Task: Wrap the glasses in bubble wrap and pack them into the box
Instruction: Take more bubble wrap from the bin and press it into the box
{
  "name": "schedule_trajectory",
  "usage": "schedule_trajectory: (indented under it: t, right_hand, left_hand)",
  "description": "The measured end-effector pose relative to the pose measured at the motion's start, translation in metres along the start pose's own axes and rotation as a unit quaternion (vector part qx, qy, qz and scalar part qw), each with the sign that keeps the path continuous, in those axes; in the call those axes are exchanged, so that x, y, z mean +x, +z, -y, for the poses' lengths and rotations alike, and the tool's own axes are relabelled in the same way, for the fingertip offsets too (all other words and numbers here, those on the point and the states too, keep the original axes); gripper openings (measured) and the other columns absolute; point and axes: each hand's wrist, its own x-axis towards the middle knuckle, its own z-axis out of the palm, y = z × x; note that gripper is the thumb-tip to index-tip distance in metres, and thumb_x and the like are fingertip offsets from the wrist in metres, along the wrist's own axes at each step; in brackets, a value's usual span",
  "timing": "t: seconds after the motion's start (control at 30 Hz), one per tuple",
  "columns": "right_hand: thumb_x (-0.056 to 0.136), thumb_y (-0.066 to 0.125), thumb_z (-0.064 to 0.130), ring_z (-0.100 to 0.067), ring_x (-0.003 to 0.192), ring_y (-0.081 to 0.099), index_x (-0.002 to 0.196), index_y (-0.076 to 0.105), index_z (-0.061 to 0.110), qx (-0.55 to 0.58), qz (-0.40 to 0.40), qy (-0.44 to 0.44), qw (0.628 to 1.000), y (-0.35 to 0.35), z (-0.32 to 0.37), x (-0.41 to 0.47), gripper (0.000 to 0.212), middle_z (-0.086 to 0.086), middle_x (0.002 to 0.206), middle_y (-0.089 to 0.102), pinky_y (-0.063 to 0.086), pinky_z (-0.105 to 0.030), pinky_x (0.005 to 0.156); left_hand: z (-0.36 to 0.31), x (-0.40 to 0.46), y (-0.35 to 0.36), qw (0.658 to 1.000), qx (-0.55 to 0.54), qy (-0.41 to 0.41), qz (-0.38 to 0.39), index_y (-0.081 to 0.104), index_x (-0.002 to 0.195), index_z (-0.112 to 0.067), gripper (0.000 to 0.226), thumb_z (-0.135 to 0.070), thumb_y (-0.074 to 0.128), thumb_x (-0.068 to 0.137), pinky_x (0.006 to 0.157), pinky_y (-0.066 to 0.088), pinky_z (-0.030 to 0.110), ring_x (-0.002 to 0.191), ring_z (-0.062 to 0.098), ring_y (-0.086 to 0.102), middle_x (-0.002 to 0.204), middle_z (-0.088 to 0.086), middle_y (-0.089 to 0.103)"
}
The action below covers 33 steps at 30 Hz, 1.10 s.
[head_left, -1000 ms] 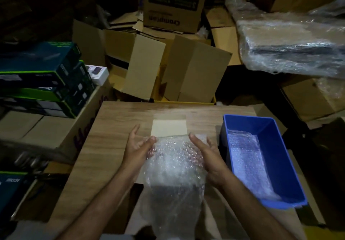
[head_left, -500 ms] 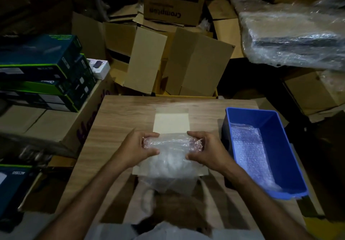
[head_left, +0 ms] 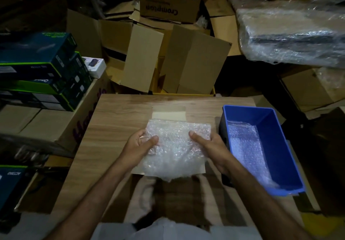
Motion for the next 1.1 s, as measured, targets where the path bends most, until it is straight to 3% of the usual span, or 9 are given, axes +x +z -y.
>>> schedule_trajectory:
  t: [0.13,0.27,0.47,0.57,0.67,0.83,0.93,1.0,1.1]
  right_hand:
    - [0.072,0.091,0.016,-0.012,0.106,0.07,0.135,0.046,0.027,0.0,-0.001,-0.024,1.0,0.003,-0.021,-0.01,0.078,-0.002,0.132,0.064,0.06,-0.032,0.086]
    - [0.073,0.091,0.027,-0.004,0.131,0.04,0.154,0.025,0.048,-0.067,-0.032,-0.09,0.993,0.003,-0.031,-0.011,0.106,0.019,0.152,0.03,0.046,-0.02,0.096]
    - [0.07,0.089,0.001,0.007,0.103,0.066,0.133,0.064,0.022,-0.129,0.059,-0.099,0.985,0.0,-0.047,-0.012,0.071,0.007,0.136,0.06,0.054,-0.013,0.082]
    - [0.071,0.088,0.001,-0.008,0.099,0.072,0.125,0.069,0.022,-0.12,0.035,-0.069,0.99,-0.003,-0.06,-0.009,0.06,0.004,0.123,0.068,0.063,-0.033,0.08]
    - [0.077,0.086,0.01,-0.015,0.091,0.074,0.117,0.073,0.027,-0.161,0.044,-0.079,0.983,-0.008,-0.073,-0.005,0.046,0.0,0.118,0.071,0.062,-0.03,0.073]
    - [0.079,0.075,0.049,-0.017,0.102,0.063,0.087,0.074,0.032,-0.284,0.032,-0.158,0.945,-0.01,-0.086,-0.001,0.019,0.004,0.109,0.06,0.058,-0.045,0.084]
    - [0.085,0.076,0.04,-0.009,0.138,0.039,0.084,0.069,0.029,-0.312,0.034,-0.187,0.931,-0.01,-0.082,0.0,0.013,0.001,0.143,0.041,0.042,-0.03,0.106]
    - [0.091,0.072,0.032,-0.003,0.134,0.045,0.101,0.068,0.021,-0.309,0.048,-0.228,0.922,-0.011,-0.079,0.002,0.015,0.001,0.143,0.05,0.045,-0.027,0.103]
    - [0.095,0.063,0.013,-0.002,0.108,0.063,0.103,0.057,0.028,-0.355,0.074,-0.272,0.891,-0.007,-0.079,0.006,0.018,0.008,0.123,0.067,0.054,-0.029,0.085]
  left_hand:
    - [0.018,0.001,0.0,0.994,0.049,0.029,-0.091,0.043,0.143,-0.023,0.056,-0.025,0.07,0.094,0.068,0.058,0.022,0.095,0.012,0.072,0.119,0.002,0.071]
    - [0.019,-0.01,0.009,0.993,0.05,0.073,-0.076,0.034,0.149,-0.04,0.065,-0.009,0.062,0.099,0.071,0.058,0.017,0.093,-0.019,0.063,0.125,-0.028,0.047]
    - [0.029,-0.013,-0.003,0.993,0.103,0.049,0.016,0.065,0.132,-0.026,0.051,-0.011,0.079,0.085,0.109,0.044,0.023,0.123,-0.012,0.054,0.134,-0.019,0.063]
    - [0.035,-0.017,-0.01,0.99,0.129,0.015,0.061,0.067,0.131,-0.021,0.069,-0.005,0.091,0.068,0.1,0.049,0.015,0.121,-0.006,0.059,0.132,-0.014,0.065]
    - [0.045,-0.021,-0.01,0.984,0.167,-0.011,0.06,0.069,0.126,-0.02,0.069,-0.002,0.092,0.064,0.092,0.057,0.025,0.111,-0.001,0.065,0.126,-0.009,0.065]
    - [0.064,-0.015,-0.013,0.949,0.31,0.057,0.004,0.076,0.083,-0.027,0.017,-0.029,0.09,0.073,0.074,0.056,0.027,0.085,0.005,0.065,0.095,-0.006,0.065]
    - [0.072,-0.011,-0.017,0.931,0.354,0.086,0.019,0.064,0.076,-0.025,0.024,-0.041,0.083,0.079,0.091,0.046,0.023,0.112,-0.003,0.054,0.121,-0.016,0.058]
    - [0.069,-0.008,-0.02,0.942,0.321,0.084,0.059,0.059,0.079,-0.022,0.024,-0.034,0.079,0.086,0.1,0.046,0.029,0.124,0.0,0.054,0.132,-0.017,0.06]
    - [0.065,-0.004,-0.023,0.944,0.296,0.088,0.121,0.051,0.087,-0.021,0.019,-0.012,0.065,0.096,0.079,0.051,0.035,0.091,0.006,0.062,0.093,-0.006,0.065]
